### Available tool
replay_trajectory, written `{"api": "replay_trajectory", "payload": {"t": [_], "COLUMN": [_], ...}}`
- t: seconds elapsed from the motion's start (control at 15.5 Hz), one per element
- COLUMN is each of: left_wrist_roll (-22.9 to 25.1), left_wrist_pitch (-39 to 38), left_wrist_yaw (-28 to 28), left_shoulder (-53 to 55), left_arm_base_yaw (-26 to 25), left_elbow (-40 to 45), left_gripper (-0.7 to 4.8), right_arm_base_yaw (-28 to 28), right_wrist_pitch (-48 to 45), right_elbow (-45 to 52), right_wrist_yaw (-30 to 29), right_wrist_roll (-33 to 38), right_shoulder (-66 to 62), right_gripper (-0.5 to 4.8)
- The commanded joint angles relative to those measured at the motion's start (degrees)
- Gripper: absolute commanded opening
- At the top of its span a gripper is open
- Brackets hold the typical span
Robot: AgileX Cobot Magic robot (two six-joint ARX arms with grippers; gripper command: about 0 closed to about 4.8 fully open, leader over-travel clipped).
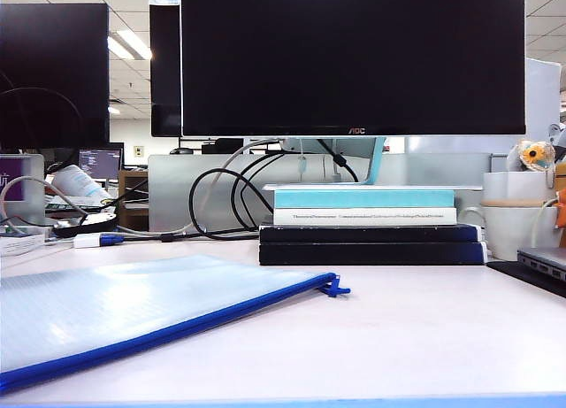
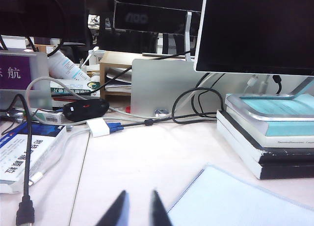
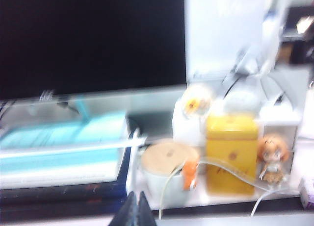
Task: Pick up the transparent plastic file bag with a blue zipper and close its zipper.
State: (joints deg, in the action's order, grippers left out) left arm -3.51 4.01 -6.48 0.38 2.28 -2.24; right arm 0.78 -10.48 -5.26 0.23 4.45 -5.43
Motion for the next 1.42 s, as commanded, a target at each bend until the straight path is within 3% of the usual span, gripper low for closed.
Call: {"api": "replay_trajectory", "payload": {"t": [0.06, 0.13, 0.26, 0.45, 0.84, 0.97, 1.09, 1.22, 1.29, 1.42], "left_wrist_roll": [0.44, 0.48, 0.5, 3.39, 4.11, 3.63, -1.55, -0.98, 2.27, 3.06], "left_wrist_pitch": [0.22, 0.2, -0.15, -2.19, -11.02, -9.29, -1.16, -0.07, -0.2, -1.25], "left_wrist_yaw": [0.59, 1.88, 3.82, 4.13, 3.89, 3.98, 6.84, 9.49, 3.17, 1.31], "left_shoulder": [-0.28, -0.28, -0.28, -0.28, -0.28, -0.28, -0.28, -0.28, -0.28, -0.28], "left_arm_base_yaw": [-0.02, -0.02, -0.02, -0.02, 0.02, -0.02, -0.02, 0.0, 0.02, 0.02], "left_elbow": [0.74, 0.92, 1.14, 1.42, 1.81, 1.84, 1.84, 1.84, 1.81, 1.81], "left_gripper": [0.45, 0.11, -0.06, -0.06, -0.06, -0.06, -0.06, -0.06, -0.06, -0.06], "right_arm_base_yaw": [8.5, 8.72, 8.33, 6.51, -0.5, -2.43, -2.95, -2.91, -2.8, -2.82], "right_wrist_pitch": [-0.74, -0.61, 3.98, 11.15, 7.06, 5.25, 5.99, 6.34, 8.79, 10.86], "right_elbow": [1.25, 1.64, 2.01, 3.87, 3.74, 3.74, 3.76, 3.78, 4.31, 4.85], "right_wrist_yaw": [-10.8, -10.4, -9.88, -0.7, -6.54, -6.21, -6.25, -6.19, -5.18, -2.8], "right_wrist_roll": [5.7, 6.1, 6.08, 7.78, 8.02, 7.48, 5.27, 3.82, 2.62, 3.13], "right_shoulder": [-0.26, -0.26, -0.26, -0.22, -0.07, 0.63, 1.7, 3.04, 4.33, 4.33], "right_gripper": [-0.01, -0.01, -0.01, -0.01, -0.01, -0.01, -0.01, -0.01, -0.01, 0.0]}}
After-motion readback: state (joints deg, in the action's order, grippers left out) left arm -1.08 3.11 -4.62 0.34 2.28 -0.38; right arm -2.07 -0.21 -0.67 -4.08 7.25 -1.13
